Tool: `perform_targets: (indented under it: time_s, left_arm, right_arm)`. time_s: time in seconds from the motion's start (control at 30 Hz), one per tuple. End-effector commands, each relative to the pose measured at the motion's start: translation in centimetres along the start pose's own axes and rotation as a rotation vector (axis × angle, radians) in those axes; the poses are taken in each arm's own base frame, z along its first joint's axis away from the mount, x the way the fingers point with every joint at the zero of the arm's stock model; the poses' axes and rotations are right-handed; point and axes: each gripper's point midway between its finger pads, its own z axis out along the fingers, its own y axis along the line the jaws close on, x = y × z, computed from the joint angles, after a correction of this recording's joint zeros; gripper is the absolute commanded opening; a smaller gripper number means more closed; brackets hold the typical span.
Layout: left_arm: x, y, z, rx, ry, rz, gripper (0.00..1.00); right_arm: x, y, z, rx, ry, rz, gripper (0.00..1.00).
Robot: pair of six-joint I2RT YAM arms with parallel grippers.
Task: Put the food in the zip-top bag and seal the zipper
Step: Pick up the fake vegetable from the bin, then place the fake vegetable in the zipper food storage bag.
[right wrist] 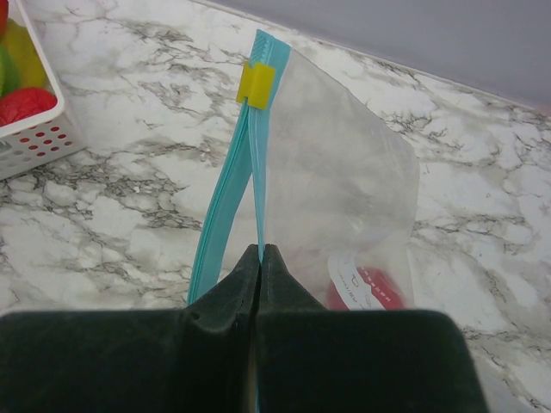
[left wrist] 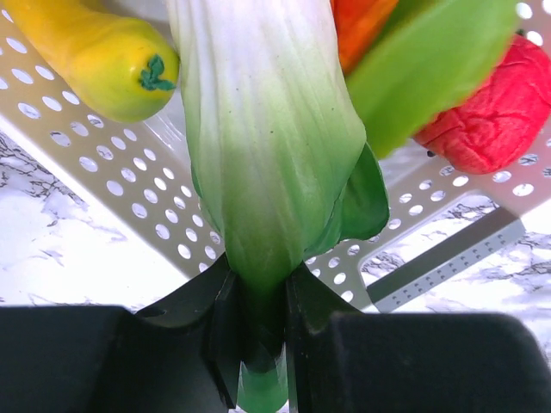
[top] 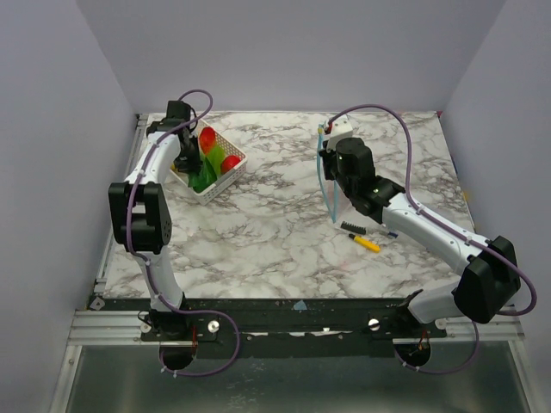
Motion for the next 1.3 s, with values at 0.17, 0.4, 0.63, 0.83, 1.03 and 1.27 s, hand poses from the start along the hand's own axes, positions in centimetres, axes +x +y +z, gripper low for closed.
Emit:
perform_targets:
  time_s: [0.17, 0.4, 0.63, 0.83, 1.03, 1.27]
  left_arm:
    - [-0.8, -0.9, -3.2, 0.072, -0.058, -0.002, 0.00]
    - [-0.9, -2.0, -5.7, 0.140, -0.093, 0.001, 0.00]
    - [-1.2, -3.5, -10.2, 0.234, -0.145, -0.003, 0.00]
    - [-0.4, -5.1, -13.2, 0.313, -0.161, 0.002, 0.00]
    - [2.6, -10.2, -17.8, 0.454, -0.211, 0.151, 0.00]
    - [10.4, -17.6, -23.0, 0.597, -0.170, 0.412, 0.00]
  right_arm:
    - [0.1, 0.9, 0.2, -0.033, -0.004, 0.041, 0.01]
    - [0.3, 1.1, 0.3, -0.039, 0.001, 0.042, 0.01]
    - [0.3, 1.1, 0.3, -0.040, 0.002, 0.041, 0.01]
    - [0.4, 1.3, 0.5, -0.050, 0.005, 0.043, 0.01]
    - [0.4, 1.7, 0.5, -0.073, 0.000, 0.052, 0.01]
    - [0.2, 2.0, 0.4, -0.089, -0.029, 0.061, 0.01]
